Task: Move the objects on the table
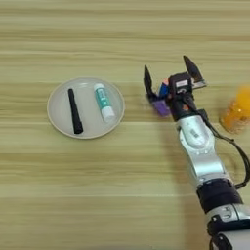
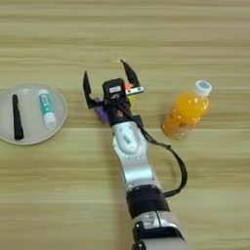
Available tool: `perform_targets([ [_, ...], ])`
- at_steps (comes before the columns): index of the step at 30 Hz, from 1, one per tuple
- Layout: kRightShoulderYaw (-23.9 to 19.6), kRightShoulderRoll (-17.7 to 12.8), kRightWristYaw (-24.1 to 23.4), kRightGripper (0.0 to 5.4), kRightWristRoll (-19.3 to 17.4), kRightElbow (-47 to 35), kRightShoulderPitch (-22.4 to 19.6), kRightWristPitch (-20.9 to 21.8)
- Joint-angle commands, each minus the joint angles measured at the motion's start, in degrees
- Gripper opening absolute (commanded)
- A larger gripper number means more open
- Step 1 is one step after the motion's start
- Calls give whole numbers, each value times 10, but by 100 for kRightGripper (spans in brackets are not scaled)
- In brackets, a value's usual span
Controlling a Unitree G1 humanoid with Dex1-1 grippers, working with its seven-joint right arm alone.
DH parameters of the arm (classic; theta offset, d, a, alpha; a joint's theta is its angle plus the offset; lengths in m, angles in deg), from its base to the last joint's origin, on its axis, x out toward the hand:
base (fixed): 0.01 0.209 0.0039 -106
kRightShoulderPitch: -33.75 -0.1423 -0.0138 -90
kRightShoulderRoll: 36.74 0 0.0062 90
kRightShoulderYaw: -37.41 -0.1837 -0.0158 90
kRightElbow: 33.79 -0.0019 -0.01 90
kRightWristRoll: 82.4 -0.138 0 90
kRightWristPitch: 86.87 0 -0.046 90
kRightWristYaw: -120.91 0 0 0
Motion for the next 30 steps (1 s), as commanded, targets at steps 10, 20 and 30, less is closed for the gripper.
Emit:
perform_targets([
  [10, -30, -26, -61, 538, 2, 98, -62, 9],
  [20, -48, -18, -20, 538, -50, 217, -116, 27],
  [30, -66, -21, 2, 538, -77, 312, -164, 33],
])
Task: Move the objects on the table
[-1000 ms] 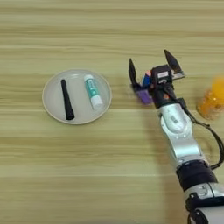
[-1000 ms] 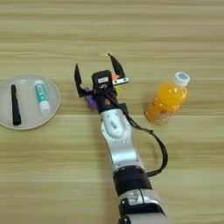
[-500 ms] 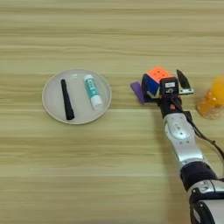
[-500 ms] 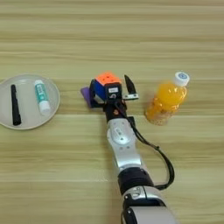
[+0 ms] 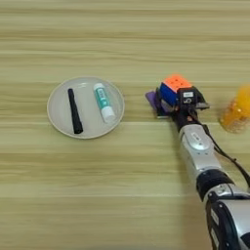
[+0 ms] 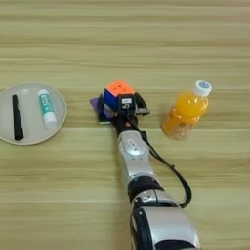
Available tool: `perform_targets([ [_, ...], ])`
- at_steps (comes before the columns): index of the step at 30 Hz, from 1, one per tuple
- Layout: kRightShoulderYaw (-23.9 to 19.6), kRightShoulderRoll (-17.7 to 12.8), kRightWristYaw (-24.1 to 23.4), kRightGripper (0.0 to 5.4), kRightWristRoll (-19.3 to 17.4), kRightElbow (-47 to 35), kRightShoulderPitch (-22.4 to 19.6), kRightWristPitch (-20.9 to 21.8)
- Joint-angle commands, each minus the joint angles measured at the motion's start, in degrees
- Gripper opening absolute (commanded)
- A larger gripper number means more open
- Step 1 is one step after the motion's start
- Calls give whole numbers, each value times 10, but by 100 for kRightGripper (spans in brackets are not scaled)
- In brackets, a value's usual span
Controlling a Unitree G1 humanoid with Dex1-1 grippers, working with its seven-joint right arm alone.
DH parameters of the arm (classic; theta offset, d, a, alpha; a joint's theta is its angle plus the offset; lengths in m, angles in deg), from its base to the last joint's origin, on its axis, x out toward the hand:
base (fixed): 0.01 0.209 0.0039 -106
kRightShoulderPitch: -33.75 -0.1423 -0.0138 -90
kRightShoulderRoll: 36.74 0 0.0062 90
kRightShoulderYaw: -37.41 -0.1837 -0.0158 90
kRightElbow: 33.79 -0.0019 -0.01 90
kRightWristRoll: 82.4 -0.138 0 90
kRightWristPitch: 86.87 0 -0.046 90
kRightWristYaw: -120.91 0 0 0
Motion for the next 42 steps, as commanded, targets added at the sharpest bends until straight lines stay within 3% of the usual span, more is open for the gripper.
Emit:
perform_targets([
  [1, -6, -14, 3, 538, -6, -1, -61, 10],
  [20, -14, -21, 4, 523, -7, 49, -107, 10],
  [28, -17, -18, 14, 456, -11, 48, -104, 13],
  [35, -14, -16, 12, 441, -7, 40, -99, 19],
  [42, -7, -16, 4, 435, 1, 7, -64, 27],
])
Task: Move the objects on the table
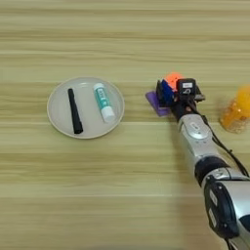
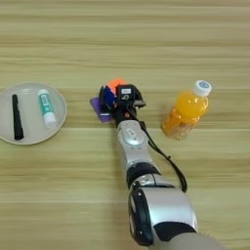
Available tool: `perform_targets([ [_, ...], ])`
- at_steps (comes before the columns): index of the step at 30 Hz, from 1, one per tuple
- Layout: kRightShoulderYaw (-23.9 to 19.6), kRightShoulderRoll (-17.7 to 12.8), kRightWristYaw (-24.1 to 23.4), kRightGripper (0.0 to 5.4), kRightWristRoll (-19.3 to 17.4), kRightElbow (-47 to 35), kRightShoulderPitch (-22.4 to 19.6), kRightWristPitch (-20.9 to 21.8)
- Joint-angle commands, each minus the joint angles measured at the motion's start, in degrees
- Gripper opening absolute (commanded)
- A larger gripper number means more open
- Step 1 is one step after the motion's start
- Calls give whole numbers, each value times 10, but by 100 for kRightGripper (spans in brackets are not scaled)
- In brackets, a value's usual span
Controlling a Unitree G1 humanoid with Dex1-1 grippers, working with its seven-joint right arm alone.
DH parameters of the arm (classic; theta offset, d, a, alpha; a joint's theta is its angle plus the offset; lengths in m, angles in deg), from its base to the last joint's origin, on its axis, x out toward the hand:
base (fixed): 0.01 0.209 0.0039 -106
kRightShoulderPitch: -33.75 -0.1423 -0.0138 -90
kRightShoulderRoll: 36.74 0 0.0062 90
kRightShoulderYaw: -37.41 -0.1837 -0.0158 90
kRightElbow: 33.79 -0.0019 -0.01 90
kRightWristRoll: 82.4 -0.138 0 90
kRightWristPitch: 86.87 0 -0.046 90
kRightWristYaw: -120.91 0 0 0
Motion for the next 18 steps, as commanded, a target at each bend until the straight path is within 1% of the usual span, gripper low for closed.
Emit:
perform_targets([
  [1, 5, -10, -4, 434, 4, -51, -10, 10],
  [7, 6, -14, -6, 434, 5, -69, 21, 2],
  [12, 3, -20, -10, 434, 4, -112, 58, 2],
  [18, -1, -29, -13, 433, 2, -207, 123, -15],
])
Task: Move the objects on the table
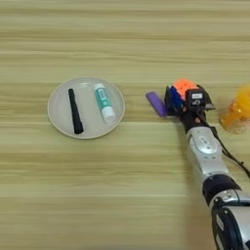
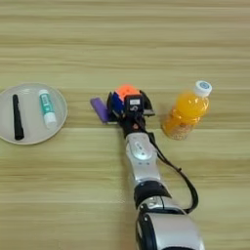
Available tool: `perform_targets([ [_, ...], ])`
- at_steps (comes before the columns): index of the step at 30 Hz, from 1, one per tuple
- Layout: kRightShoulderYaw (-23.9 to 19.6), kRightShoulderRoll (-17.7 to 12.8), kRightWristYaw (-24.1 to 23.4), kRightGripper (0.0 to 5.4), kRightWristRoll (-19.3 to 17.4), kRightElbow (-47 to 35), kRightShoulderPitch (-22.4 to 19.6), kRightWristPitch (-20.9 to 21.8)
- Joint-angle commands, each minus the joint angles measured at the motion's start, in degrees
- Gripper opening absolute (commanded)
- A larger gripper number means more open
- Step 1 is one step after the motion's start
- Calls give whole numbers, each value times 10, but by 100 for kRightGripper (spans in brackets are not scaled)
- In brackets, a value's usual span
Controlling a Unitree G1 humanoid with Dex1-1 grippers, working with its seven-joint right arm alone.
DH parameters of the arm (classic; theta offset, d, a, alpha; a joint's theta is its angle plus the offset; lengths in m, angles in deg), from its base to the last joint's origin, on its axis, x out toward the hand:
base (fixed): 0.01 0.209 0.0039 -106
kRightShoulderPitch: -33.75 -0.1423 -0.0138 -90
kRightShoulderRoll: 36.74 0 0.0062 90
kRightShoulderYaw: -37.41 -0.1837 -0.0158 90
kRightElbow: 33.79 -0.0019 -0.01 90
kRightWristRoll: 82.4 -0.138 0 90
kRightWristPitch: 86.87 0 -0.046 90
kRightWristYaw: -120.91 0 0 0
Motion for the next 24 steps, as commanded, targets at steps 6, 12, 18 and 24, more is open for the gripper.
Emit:
perform_targets([
  [6, -12, -25, -4, 433, -3, -149, 80, -52],
  [12, -10, -26, -3, 433, 0, -145, 103, -66],
  [18, 6, -22, 13, 511, 6, -154, 101, -46],
  [24, 23, -22, 13, 537, 24, -204, 116, -31],
])
